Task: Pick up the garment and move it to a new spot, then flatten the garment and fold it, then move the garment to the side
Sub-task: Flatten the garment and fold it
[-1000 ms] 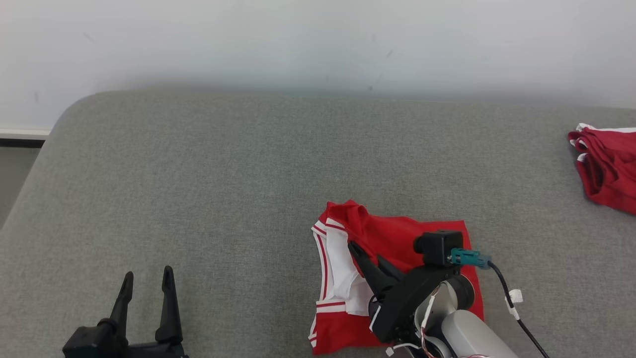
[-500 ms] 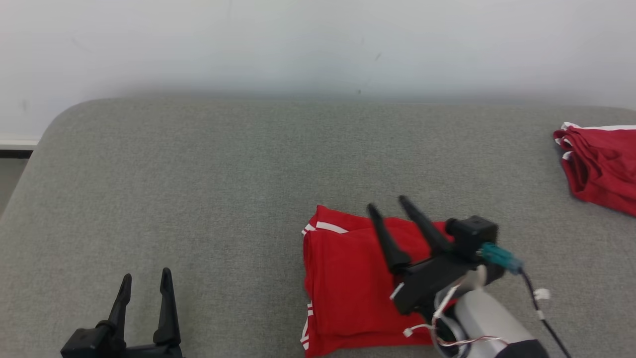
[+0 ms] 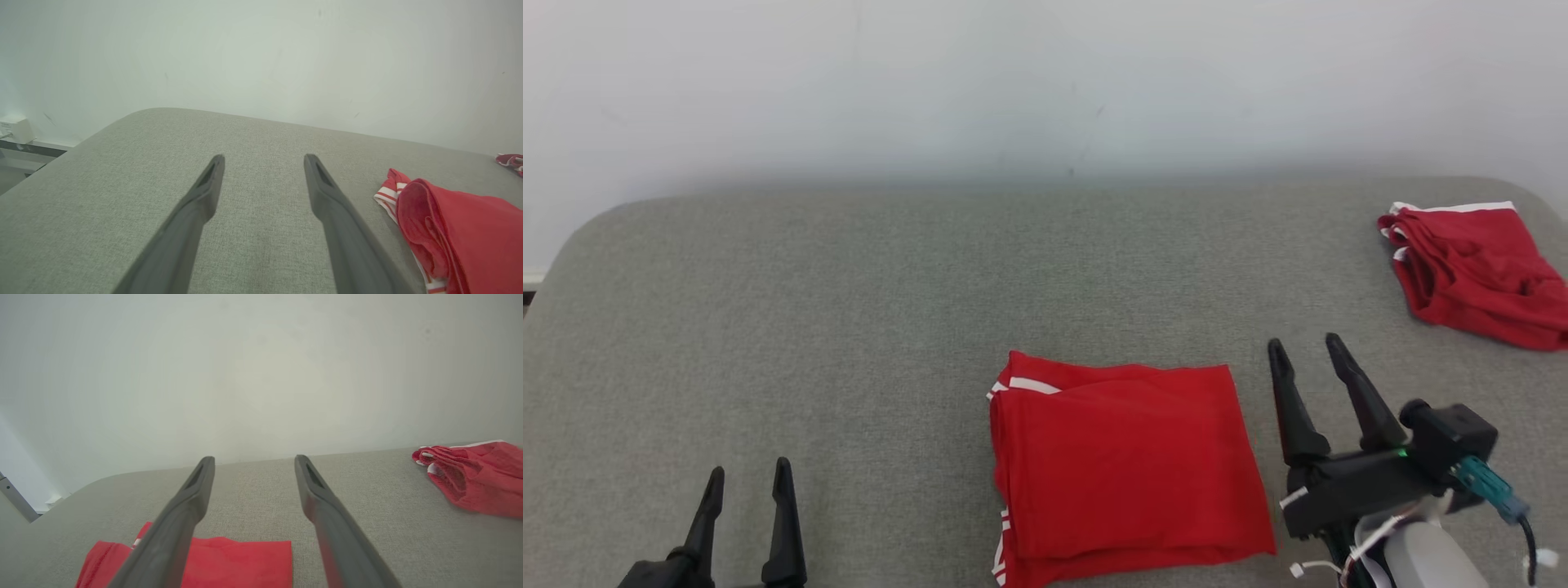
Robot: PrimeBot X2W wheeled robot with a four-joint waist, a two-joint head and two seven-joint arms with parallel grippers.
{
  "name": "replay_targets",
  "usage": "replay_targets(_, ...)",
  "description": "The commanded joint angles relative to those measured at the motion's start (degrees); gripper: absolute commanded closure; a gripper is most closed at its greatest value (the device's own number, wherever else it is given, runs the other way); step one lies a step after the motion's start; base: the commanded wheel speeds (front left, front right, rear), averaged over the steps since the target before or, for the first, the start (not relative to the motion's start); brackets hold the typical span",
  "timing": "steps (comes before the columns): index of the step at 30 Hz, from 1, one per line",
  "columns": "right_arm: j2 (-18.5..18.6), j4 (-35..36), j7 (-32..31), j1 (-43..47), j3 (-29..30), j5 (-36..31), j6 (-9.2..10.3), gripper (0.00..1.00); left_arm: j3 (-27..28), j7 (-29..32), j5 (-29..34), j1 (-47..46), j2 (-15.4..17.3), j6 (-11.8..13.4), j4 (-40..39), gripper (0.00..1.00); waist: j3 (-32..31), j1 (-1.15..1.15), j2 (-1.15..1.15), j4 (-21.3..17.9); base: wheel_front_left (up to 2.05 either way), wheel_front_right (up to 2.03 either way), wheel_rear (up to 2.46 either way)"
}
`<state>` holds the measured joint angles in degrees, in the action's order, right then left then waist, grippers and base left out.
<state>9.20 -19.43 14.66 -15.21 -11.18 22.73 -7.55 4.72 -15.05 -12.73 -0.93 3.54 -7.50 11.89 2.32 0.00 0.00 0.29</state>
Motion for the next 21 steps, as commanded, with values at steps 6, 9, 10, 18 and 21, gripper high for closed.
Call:
replay_targets(6, -0.76, 4.95, 0.42, 5.84, 3.37, -2.33, 0.16, 0.00, 0.92, -0.16, 2.17, 2.02, 0.61, 0.08, -2.17, 0.00, -1.75, 0.00, 0.00, -2.34, 0.00, 0.00, 0.00)
replay_targets(9, -1.34, 6.59, 0.41, 8.12, 4.30, -3.26, 0.16, 0.00, 1.31, -0.16, 2.64, 2.65, 0.66, 0.07, -3.07, 0.00, -2.24, 0.00, 0.00, -3.04, 0.00, 0.00, 0.00)
replay_targets(10, -1.63, 7.05, 0.42, 8.89, 4.59, -3.47, 0.16, 0.00, 1.32, -0.15, 2.83, 3.00, 0.64, 0.07, -3.46, 0.00, -2.37, 0.00, 0.00, -3.18, 0.00, 0.00, 0.00)
replay_targets(18, -2.81, 9.77, 0.49, 13.97, 6.41, -4.62, 0.16, 0.00, 0.65, -0.16, 3.28, 5.00, 1.03, 0.06, -4.70, 0.00, -3.37, 0.00, 0.00, -3.42, 0.00, 0.00, 0.00)
replay_targets(21, -3.17, 10.46, 0.51, 15.28, 7.06, -4.90, 0.16, 0.00, 0.10, -0.16, 3.05, 5.45, 1.30, 0.06, -4.52, 0.00, -3.67, 0.00, 0.00, -3.11, 0.00, 0.00, 0.00)
